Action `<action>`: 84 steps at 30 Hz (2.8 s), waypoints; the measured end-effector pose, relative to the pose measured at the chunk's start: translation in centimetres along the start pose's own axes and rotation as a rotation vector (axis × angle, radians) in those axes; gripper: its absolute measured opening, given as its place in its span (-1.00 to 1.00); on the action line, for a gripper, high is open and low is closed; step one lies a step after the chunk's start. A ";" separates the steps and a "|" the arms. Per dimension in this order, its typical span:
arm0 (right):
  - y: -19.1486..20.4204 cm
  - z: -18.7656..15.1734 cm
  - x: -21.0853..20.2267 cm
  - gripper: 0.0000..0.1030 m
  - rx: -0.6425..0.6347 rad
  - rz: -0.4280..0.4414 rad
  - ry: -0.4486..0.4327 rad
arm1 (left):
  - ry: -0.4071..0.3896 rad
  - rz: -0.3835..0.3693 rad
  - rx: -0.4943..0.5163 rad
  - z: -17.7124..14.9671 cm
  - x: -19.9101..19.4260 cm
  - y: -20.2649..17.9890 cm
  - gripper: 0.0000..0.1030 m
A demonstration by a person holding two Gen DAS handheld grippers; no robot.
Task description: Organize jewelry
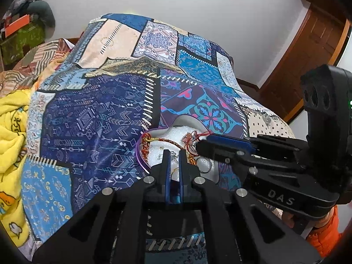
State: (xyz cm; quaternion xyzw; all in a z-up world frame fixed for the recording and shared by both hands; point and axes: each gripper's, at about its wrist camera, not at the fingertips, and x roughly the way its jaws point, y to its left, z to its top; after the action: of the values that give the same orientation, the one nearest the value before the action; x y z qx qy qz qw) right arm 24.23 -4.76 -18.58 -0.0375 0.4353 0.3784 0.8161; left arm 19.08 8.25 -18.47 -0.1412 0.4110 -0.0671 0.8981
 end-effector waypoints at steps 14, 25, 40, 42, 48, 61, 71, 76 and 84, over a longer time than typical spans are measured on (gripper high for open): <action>2.3 1.2 -11.4 -0.56 0.014 -0.013 -0.269 | -0.232 0.079 0.032 1.8 -10.7 -2.4 -0.78; 8.7 -1.1 -24.4 -0.55 -0.055 -0.083 -0.622 | -0.574 0.156 0.161 0.1 -24.1 -9.2 -0.63; 12.1 -4.4 -27.2 0.94 -0.063 -0.274 -0.751 | -0.703 0.246 0.151 -3.8 -29.5 -11.2 0.70; 12.0 -4.4 -27.4 1.00 -0.056 -0.288 -0.765 | -0.702 0.241 0.143 -4.0 -29.6 -11.2 0.72; 12.1 -4.6 -27.3 0.99 -0.059 -0.291 -0.752 | -0.701 0.245 0.135 -4.7 -29.8 -11.3 0.74; 12.3 -5.2 -27.2 1.00 -0.064 -0.286 -0.734 | -0.694 0.254 0.142 -4.7 -29.2 -11.4 0.74; 12.6 -5.4 -27.4 1.00 -0.065 -0.289 -0.728 | -0.694 0.251 0.143 -4.7 -29.1 -11.4 0.83; 12.5 -5.4 -27.6 1.00 -0.062 -0.291 -0.725 | -0.697 0.260 0.137 -4.6 -28.9 -11.4 0.91; 12.5 -5.3 -27.6 1.00 -0.062 -0.299 -0.718 | -0.704 0.275 0.114 -4.6 -28.6 -11.1 0.97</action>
State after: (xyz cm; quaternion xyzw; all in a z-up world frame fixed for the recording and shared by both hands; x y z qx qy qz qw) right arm 3.26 -14.09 1.92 0.0099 0.1001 0.2574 0.9611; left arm -3.13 3.59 2.70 -0.0487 0.0881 0.0839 0.9914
